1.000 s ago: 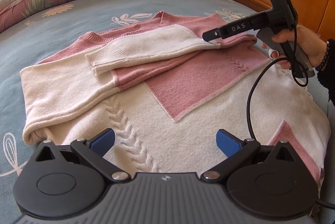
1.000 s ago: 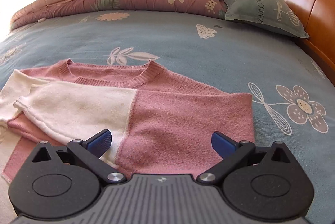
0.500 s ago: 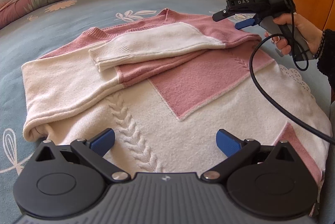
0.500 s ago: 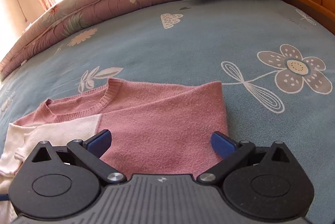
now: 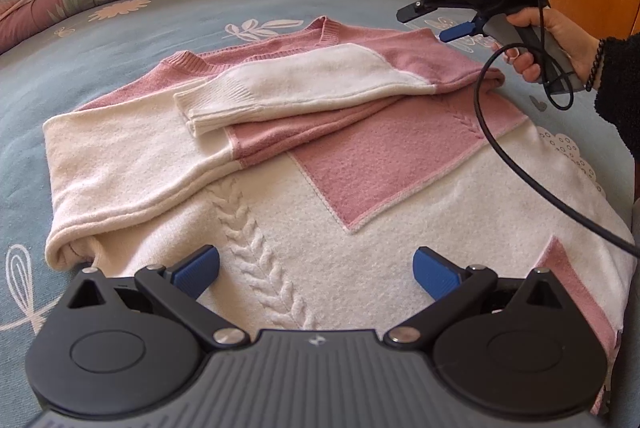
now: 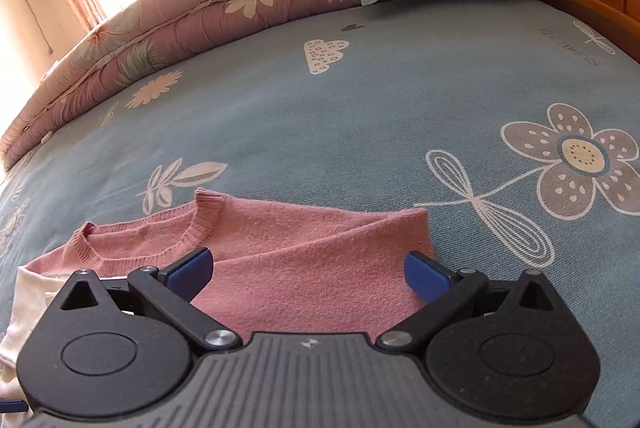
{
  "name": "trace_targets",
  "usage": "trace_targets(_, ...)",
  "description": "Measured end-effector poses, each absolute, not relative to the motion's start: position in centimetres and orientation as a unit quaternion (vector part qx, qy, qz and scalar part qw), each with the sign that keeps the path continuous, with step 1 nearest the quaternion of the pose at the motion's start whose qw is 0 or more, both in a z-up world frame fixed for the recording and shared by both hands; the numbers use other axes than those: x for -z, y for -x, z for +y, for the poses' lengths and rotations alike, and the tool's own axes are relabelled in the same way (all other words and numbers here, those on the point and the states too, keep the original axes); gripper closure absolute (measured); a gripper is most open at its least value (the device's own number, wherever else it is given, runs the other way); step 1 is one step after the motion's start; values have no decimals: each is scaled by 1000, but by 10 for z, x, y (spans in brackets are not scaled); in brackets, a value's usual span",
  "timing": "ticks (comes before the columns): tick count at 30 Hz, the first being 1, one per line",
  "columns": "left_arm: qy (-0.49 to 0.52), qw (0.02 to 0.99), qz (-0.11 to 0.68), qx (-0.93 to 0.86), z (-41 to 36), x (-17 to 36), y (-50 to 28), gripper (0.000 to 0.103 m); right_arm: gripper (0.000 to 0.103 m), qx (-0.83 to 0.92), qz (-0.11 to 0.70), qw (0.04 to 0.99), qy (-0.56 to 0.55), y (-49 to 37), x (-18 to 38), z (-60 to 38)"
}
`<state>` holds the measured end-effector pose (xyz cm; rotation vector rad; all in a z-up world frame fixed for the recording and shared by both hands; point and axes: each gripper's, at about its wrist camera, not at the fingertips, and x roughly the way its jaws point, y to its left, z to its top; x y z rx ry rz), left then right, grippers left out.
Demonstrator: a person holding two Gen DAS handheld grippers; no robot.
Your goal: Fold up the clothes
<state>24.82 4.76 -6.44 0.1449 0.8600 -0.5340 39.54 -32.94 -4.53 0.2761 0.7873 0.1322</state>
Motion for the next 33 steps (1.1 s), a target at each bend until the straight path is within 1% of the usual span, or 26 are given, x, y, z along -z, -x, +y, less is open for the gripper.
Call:
trace_targets(4,-62,876,402,259,49,58,-245,1,0,-98,393,909,-97,-342,25,-307)
trace_targets(6,-57,877,398,263,50,56,-243,1,0,-113,406,904,-71,-313,23,-293)
trace_targets(12,-50,879,395,262,50,54,-241,1,0,-113,440,891,-19,-233,50,-257)
trace_targets(18,-55,882,388,263,47,51,-235,1,0,-88,434,897,0,-160,73,-240)
trace_targets(21,-62,880,387,268,41,51,-231,1,0,-80,412,907,20,-145,82,-237)
trace_targets(30,-105,868,405,267,19,71,-224,1,0,-75,372,925,11,-137,88,-240)
trace_targets(33,-102,871,401,265,20,74,-223,1,0,-76,352,933,9,-132,91,-240)
